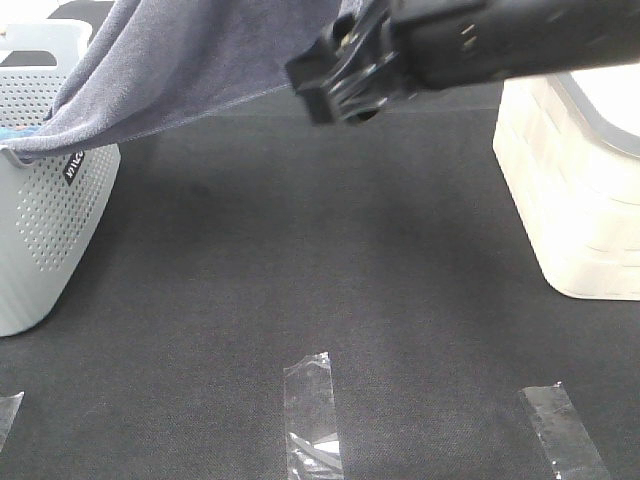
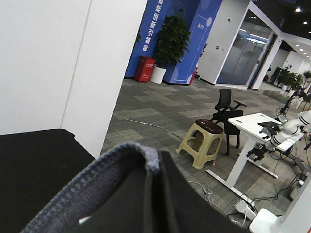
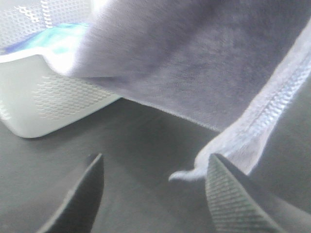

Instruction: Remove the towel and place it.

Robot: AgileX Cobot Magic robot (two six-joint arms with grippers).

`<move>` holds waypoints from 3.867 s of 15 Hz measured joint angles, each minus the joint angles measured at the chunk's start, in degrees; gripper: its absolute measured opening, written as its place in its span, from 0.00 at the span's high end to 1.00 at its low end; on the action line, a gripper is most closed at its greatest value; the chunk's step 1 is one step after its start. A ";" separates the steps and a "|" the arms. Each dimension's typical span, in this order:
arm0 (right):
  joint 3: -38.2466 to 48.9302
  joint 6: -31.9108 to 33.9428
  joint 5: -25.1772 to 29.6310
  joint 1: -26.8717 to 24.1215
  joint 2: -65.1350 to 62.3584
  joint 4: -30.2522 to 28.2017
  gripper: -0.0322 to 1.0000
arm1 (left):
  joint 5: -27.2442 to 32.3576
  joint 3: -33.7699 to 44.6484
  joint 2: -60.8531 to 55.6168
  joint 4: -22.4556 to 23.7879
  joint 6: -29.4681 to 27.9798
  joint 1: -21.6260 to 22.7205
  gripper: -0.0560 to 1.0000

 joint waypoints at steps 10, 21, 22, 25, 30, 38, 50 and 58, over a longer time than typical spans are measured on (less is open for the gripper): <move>0.00 -0.92 -9.45 -0.86 4.07 6.42 0.31 | 1.03 0.00 0.00 0.06 0.00 0.00 0.95; 0.00 -1.09 -9.97 -10.43 4.07 10.94 0.29 | 1.49 0.00 -0.80 0.63 0.06 0.00 0.95; 0.00 -1.49 -9.17 -10.43 4.07 10.94 0.30 | 1.49 0.00 -0.80 2.12 0.06 0.00 0.95; 0.00 -2.58 -4.30 -10.43 4.07 10.94 0.30 | 2.41 0.00 -0.80 8.65 0.17 0.00 0.95; 0.00 -2.58 -0.63 -10.43 1.83 10.94 0.30 | 4.53 0.00 -1.78 17.19 0.23 0.00 0.95; 0.00 -0.80 1.72 -10.43 0.29 14.32 0.30 | 7.39 0.00 -1.78 16.67 0.23 0.00 0.95; -0.80 -0.92 1.09 -6.36 2.06 16.96 0.30 | 7.39 0.00 -1.78 16.39 0.23 0.00 0.95; -0.86 -0.97 -4.93 -6.65 7.22 16.96 0.33 | 7.39 0.00 -1.78 16.21 0.23 0.00 0.95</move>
